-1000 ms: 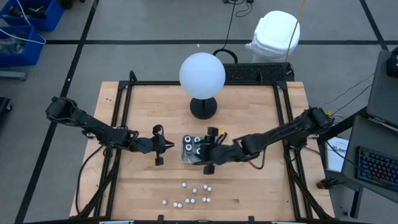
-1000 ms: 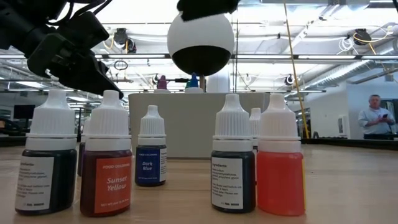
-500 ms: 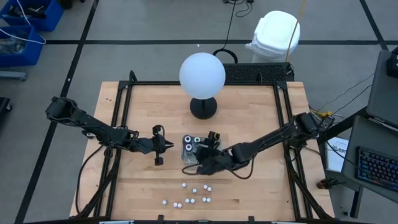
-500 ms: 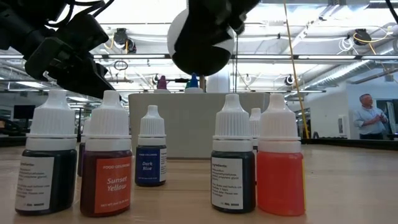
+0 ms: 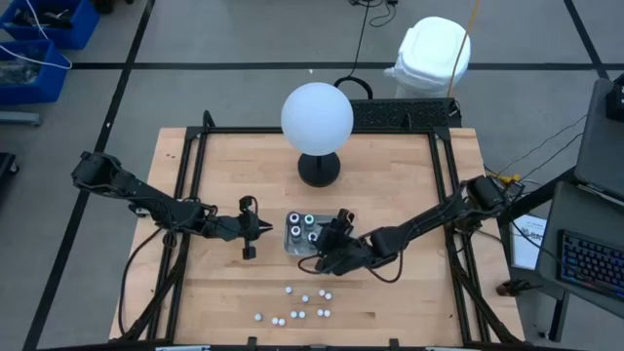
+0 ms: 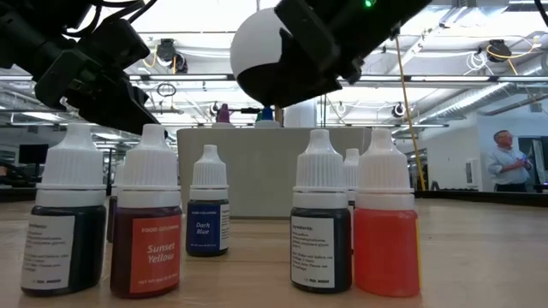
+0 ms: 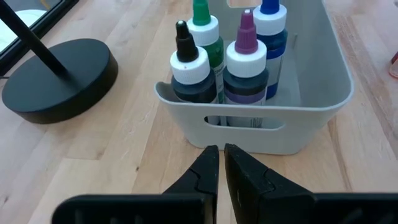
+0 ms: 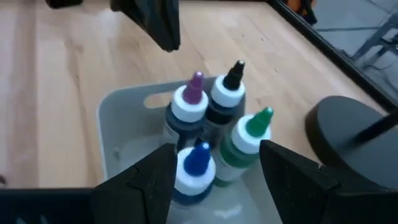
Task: Pick & Place food coloring
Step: Put the large blue food coloring bottle into the gray bin
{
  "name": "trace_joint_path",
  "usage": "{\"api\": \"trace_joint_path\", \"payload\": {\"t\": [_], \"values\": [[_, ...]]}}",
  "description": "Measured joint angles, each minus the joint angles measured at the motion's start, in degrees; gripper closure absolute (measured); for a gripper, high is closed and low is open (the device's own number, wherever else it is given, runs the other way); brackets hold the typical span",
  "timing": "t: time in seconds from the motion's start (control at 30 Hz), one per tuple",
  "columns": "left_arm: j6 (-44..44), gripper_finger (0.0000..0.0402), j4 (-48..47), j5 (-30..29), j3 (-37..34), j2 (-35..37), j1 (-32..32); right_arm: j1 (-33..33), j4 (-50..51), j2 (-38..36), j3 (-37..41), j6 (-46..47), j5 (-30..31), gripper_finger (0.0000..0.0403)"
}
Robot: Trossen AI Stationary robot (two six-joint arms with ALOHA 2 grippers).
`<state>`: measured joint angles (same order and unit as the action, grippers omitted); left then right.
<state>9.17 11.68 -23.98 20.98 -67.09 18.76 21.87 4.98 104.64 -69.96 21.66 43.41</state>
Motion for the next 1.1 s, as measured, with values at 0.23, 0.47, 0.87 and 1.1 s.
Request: {"api": "trace_joint_path", "payload": {"t": [0.23, 0.47, 0.87, 1.1], "values": [[0.0, 0.0366, 0.5, 0.0, 0.0, 0.0, 0.0, -1.5, -18.8, -0.1, 9.9, 0.1, -8.6, 0.0183], [-0.1, 0.0366, 0.5, 0.0, 0.0, 0.0, 0.0, -2.8, -31.3, -0.1, 15.5, -3.2, -10.6, 0.0183], [0.0, 0.0366, 2.3, -0.4, 0.0, 0.0, 0.0, -3.1, -35.4, 0.4, 15.6, -8.9, -10.7, 0.0188], [2.2, 0.0366, 1.9, 1.2, 0.0, -0.3, 0.0, -3.1, -33.9, 0.4, 15.6, -8.4, -10.7, 0.0188]]}}
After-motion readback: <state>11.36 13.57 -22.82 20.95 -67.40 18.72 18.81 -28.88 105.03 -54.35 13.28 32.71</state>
